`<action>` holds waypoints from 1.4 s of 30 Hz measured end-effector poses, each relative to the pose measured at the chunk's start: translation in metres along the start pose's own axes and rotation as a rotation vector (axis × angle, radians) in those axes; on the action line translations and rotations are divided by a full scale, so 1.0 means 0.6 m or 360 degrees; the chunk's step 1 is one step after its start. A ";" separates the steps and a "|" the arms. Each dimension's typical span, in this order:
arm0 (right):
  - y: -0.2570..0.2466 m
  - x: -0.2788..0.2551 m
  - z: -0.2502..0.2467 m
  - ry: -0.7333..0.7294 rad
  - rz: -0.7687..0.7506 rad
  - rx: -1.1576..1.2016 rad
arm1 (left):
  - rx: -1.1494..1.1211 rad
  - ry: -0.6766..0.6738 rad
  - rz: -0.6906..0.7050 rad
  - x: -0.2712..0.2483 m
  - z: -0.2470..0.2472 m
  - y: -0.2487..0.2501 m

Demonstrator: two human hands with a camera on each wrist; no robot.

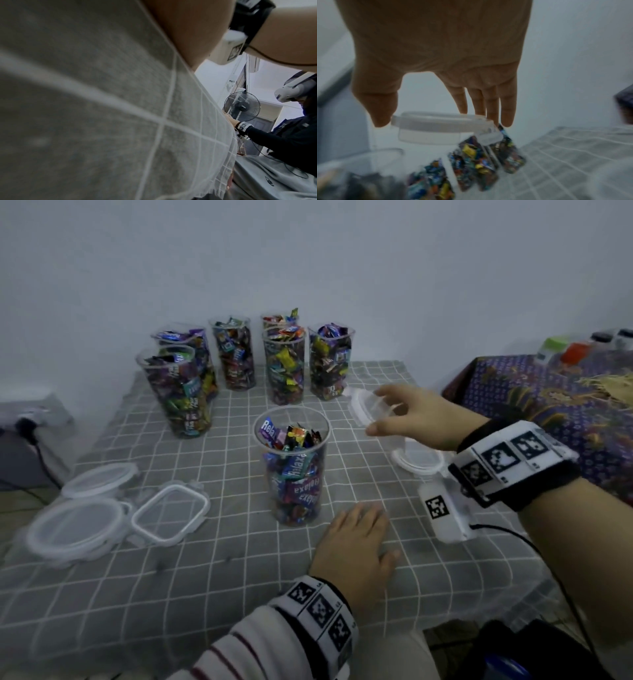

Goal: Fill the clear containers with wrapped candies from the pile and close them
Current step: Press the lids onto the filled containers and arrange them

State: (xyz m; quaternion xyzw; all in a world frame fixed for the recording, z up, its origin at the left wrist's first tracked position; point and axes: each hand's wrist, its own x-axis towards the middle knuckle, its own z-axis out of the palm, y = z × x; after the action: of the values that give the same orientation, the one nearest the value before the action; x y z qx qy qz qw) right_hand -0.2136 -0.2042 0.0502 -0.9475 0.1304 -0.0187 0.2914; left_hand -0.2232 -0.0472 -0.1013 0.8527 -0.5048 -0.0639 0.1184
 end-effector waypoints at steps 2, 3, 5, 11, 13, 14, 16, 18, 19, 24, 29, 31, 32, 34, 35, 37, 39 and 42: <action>-0.040 -0.008 -0.007 -0.0010 -0.0162 0.0133 | 0.0017 -0.0005 -0.0014 -0.009 -0.008 -0.006; -0.060 -0.010 -0.007 -0.0038 -0.0237 0.0145 | 0.0001 -0.0015 -0.0031 -0.014 -0.009 -0.009; -0.094 -0.013 -0.003 -0.0110 -0.0372 0.0053 | -0.0018 -0.0020 -0.0053 -0.029 -0.015 -0.015; -0.151 -0.003 0.023 -0.0261 -0.0542 -0.0542 | 0.0049 -0.0158 -0.0041 -0.070 -0.026 -0.058; -0.159 0.001 0.031 -0.0292 -0.0531 -0.0624 | 0.0068 -0.0170 -0.0003 -0.090 -0.034 -0.075; -0.162 0.003 0.033 -0.0302 -0.0529 -0.0651 | 0.0076 -0.0191 -0.0002 -0.100 -0.041 -0.083; -0.165 0.006 0.035 -0.0307 -0.0522 -0.0678 | 0.0080 -0.0237 -0.0021 -0.122 -0.051 -0.100; -0.168 0.007 0.035 -0.0311 -0.0513 -0.0680 | 0.0085 -0.0263 -0.0069 -0.143 -0.062 -0.117; -0.169 0.008 0.036 -0.0316 -0.0504 -0.0678 | 0.0092 -0.0280 -0.0115 -0.152 -0.066 -0.128; -0.167 0.004 0.045 -0.0327 -0.0473 -0.0567 | 0.0110 -0.0287 -0.0331 -0.171 -0.078 -0.181; -0.158 -0.009 0.072 -0.0193 -0.0482 -0.0262 | -0.0036 -0.0237 -0.0514 -0.155 -0.081 -0.194; -0.154 -0.011 0.081 -0.0090 -0.0492 -0.0169 | -0.0230 -0.0196 -0.0630 -0.141 -0.098 -0.188; -0.153 -0.010 0.083 -0.0045 -0.0493 -0.0135 | -0.0372 -0.0143 -0.0667 -0.134 -0.105 -0.188; -0.151 -0.008 0.087 0.0015 -0.0496 -0.0112 | -0.0659 -0.0034 -0.0683 -0.119 -0.117 -0.192; -0.151 -0.007 0.088 0.0024 -0.0502 -0.0119 | -0.0794 0.0040 -0.0656 -0.111 -0.123 -0.192; -0.150 -0.004 0.092 0.0020 -0.0514 -0.0121 | -0.1017 0.0205 -0.0579 -0.099 -0.137 -0.185; -0.148 -0.002 0.096 0.0026 -0.0526 -0.0104 | -0.1210 0.0370 -0.0490 -0.088 -0.154 -0.172; -0.142 -0.001 0.104 0.0052 -0.0540 -0.0044 | -0.1414 0.0540 -0.0421 -0.070 -0.166 -0.158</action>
State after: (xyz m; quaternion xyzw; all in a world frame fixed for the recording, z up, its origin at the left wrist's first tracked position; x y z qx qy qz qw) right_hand -0.1874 -0.1021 0.0463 -0.9594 -0.0263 -0.0812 0.2688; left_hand -0.1403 0.0469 -0.0309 0.7749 -0.2898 -0.1478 0.5419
